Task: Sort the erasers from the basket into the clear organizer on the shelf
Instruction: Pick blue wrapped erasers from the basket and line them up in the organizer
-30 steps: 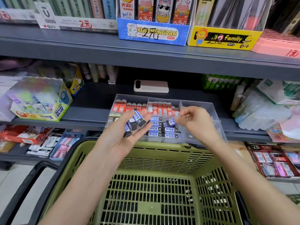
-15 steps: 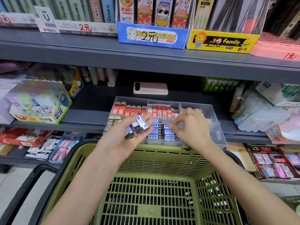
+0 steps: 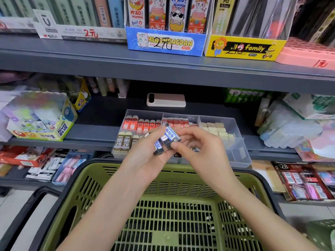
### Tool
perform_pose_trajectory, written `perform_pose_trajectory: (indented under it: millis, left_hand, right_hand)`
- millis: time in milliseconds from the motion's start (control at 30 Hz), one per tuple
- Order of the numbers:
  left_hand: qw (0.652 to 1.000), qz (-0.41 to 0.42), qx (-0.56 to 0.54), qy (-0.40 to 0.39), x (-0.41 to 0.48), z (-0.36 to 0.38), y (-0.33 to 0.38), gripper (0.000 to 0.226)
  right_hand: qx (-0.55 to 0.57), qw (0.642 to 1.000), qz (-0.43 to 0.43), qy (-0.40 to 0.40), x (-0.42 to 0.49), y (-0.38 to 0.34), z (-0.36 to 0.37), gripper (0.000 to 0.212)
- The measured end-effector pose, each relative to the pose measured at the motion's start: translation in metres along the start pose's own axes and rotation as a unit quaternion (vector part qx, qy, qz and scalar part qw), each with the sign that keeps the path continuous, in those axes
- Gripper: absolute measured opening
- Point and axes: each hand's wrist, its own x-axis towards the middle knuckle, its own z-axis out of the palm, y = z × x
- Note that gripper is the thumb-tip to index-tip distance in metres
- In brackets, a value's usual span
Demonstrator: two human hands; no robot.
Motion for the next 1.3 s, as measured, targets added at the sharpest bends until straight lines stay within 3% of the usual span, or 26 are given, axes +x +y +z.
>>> perform_pose_trajectory:
  millis: [100,167,300,467,567,733,1033,1133,1200,1300]
  left_hand:
    - [0.999,0.011,0.039,0.000,0.002,-0.001,0.001,0.019]
    - [0.997,0.030,0.071,-0.001,0.003,-0.003,0.001,0.022]
    - [0.988,0.083,0.129,0.006,0.003,-0.010,0.003,0.032]
    - [0.971,0.109,0.212,0.026,0.002,-0.018,0.005,0.049]
    - [0.970,0.109,0.217,0.033,0.002,-0.022,0.005,0.048]
    - [0.965,0.104,0.235,0.046,0.005,-0.025,0.005,0.026]
    - [0.972,0.085,0.218,0.025,0.010,-0.030,0.006,0.021]
    - [0.968,0.093,0.231,0.013,0.011,-0.027,0.005,0.035]
    - [0.967,0.086,0.239,0.001,0.012,-0.024,0.003,0.039]
    - [0.967,0.072,0.243,-0.026,0.012,-0.018,-0.001,0.040]
  right_hand:
    - [0.158,0.987,0.037,-0.002,0.002,0.004,-0.012,0.019]
    - [0.195,0.978,0.069,0.040,0.008,0.011,-0.023,0.013]
    - [0.026,0.988,0.116,0.103,0.028,0.035,-0.040,0.015]
    - [-0.199,0.973,0.069,0.094,0.033,0.050,-0.027,0.011]
    - [-0.245,0.964,0.037,0.100,0.032,0.054,-0.020,0.008]
    - [-0.273,0.956,0.084,0.069,0.036,0.059,-0.008,0.004]
    - [-0.462,0.885,0.004,0.066,0.033,0.061,-0.005,0.025]
    - [-0.351,0.929,-0.069,0.093,0.029,0.045,-0.010,0.018]
    - [-0.193,0.980,-0.043,0.018,0.027,0.032,-0.010,0.014]
    - [-0.057,0.994,0.017,-0.097,0.025,0.019,-0.007,0.015]
